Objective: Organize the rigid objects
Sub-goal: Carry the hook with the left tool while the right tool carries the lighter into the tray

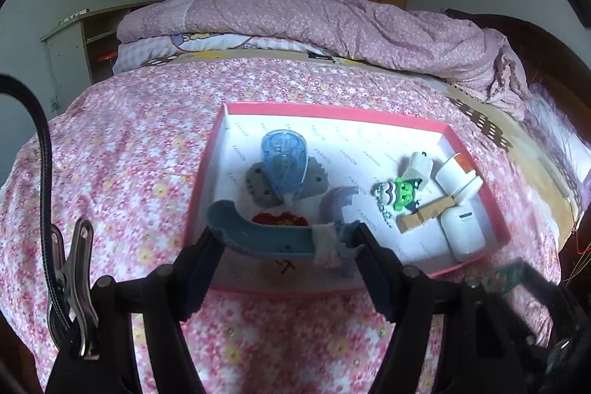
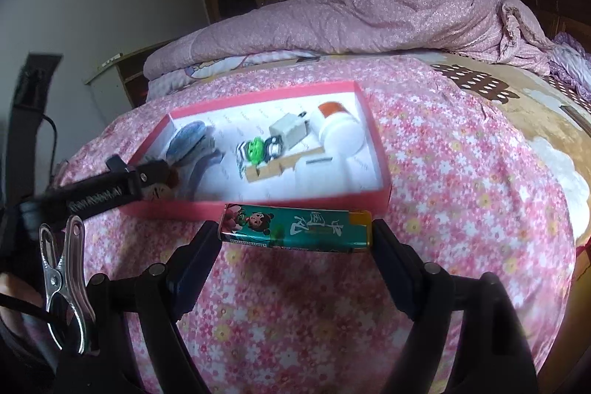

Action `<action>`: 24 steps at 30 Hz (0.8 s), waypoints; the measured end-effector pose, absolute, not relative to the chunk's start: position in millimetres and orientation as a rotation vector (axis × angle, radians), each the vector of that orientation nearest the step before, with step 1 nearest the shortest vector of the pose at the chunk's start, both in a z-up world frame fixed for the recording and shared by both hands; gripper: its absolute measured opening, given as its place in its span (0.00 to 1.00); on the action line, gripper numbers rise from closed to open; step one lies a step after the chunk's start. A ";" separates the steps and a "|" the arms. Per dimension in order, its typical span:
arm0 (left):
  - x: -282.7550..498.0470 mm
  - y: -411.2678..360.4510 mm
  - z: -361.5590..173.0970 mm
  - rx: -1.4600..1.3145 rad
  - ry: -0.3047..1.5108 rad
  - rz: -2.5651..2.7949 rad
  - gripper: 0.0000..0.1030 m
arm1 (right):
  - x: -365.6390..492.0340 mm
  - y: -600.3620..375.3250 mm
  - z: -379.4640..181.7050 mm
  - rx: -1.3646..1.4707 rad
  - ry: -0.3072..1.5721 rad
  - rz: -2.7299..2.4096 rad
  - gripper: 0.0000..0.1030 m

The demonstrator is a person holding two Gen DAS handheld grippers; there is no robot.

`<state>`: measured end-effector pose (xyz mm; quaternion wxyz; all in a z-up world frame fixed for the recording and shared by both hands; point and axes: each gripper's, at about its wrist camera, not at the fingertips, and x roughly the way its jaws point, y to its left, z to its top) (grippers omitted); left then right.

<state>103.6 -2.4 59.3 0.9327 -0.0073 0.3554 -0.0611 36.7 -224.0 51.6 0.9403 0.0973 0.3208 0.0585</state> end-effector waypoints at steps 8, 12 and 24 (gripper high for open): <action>109.1 -12.5 48.2 0.011 0.743 -0.131 0.71 | 71.9 -229.3 56.7 0.215 0.695 0.158 0.80; 111.5 -12.8 45.1 0.017 0.752 -0.126 0.71 | 89.3 -219.1 63.3 0.163 0.689 0.187 0.80; 114.1 -12.4 42.0 0.028 0.768 -0.145 0.74 | 115.8 -204.6 58.3 0.131 0.728 0.230 0.81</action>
